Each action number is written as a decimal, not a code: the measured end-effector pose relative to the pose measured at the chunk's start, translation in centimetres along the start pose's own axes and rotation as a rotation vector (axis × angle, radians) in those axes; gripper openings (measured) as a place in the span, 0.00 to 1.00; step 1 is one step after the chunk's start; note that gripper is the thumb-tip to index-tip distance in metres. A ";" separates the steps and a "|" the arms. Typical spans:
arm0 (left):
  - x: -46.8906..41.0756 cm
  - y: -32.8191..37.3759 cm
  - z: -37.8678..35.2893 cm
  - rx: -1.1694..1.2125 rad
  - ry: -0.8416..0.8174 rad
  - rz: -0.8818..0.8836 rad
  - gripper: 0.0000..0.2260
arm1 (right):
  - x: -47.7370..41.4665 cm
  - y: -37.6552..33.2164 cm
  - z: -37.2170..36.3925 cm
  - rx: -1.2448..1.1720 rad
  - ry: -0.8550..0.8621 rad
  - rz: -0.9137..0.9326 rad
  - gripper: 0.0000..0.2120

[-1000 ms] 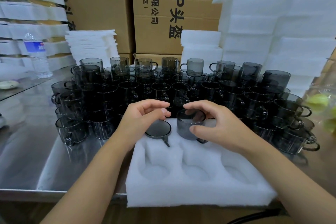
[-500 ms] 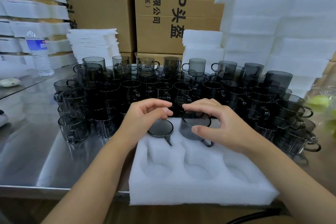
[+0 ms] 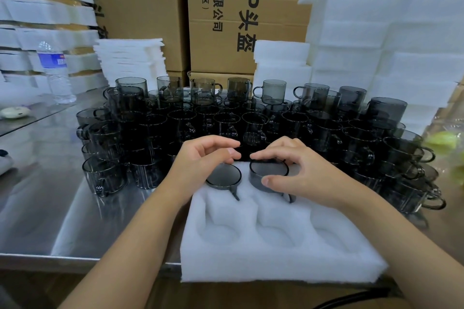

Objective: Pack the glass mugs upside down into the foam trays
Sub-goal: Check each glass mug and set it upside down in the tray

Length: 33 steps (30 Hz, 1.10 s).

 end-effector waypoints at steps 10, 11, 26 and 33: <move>0.2 0.0 0.0 -0.005 0.000 0.001 0.09 | 0.0 0.0 -0.5 0.040 -0.108 -0.034 0.16; 0.2 0.0 0.0 -0.003 0.000 0.002 0.09 | 0.0 0.1 -0.5 0.041 -0.115 -0.040 0.16; 0.1 0.0 0.0 -0.004 -0.006 -0.002 0.10 | -0.1 1.3 -0.7 0.094 -0.230 -0.042 0.15; 0.1 -0.1 0.1 -0.002 0.000 0.012 0.09 | 0.0 1.0 -0.6 0.058 -0.234 -0.039 0.21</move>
Point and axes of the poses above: each hand's wrist, its own x-axis away from the middle knuckle, its own z-axis out of the back of the hand, y = z × x, the point moved 7 cm from there along -x, towards the middle knuckle, and after that the axes turned 6 degrees about z, right-handed, at the moved point
